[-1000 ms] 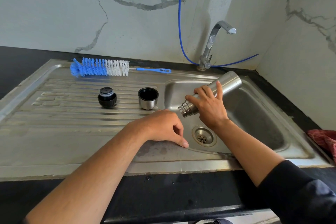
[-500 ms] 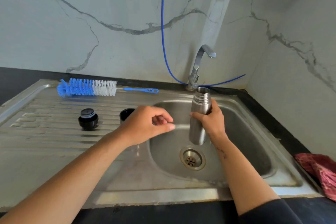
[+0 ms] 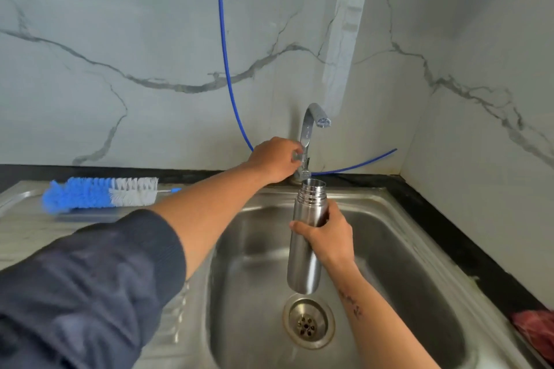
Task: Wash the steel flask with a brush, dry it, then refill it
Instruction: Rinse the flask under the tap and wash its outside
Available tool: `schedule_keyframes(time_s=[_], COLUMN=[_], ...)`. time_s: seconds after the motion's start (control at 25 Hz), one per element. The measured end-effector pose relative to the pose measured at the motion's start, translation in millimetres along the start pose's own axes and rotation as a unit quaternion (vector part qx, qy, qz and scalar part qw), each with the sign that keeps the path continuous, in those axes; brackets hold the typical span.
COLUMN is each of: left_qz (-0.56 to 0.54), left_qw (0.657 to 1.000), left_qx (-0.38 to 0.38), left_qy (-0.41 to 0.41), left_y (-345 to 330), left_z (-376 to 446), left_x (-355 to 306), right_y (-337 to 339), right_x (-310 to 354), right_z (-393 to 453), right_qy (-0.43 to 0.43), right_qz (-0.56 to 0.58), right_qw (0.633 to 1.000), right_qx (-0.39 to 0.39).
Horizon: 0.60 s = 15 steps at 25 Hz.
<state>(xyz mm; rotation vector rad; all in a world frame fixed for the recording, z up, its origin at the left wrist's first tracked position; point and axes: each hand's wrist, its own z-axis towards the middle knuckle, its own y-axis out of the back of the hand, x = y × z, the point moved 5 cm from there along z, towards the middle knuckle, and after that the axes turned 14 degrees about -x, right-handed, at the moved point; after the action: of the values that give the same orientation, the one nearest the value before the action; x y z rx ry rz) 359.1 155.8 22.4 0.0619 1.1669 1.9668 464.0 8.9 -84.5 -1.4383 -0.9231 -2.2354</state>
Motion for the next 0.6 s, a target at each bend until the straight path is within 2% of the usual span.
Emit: schedule_keyframes(time_s=[0.24,0.44,0.6], left_qz=[0.030,0.015,0.052], left_qw=[0.998,1.000,0.994], left_qx=[0.007,0.005,0.071], left_qy=[-0.046,0.023,0.059], left_y=[-44,-50,-58], left_z=[39,50,41], left_x=[-21,5,33], right_y=[-2,-7,-13], right_x=[-6,-6,-7], right_z=[13,17,18], right_qy=[-0.007,-0.012,-0.010], right_qz=[0.000,0.005,-0.007], right_qw=[1.000,1.000,1.000], right_qx=[-0.009,-0.004,0.004])
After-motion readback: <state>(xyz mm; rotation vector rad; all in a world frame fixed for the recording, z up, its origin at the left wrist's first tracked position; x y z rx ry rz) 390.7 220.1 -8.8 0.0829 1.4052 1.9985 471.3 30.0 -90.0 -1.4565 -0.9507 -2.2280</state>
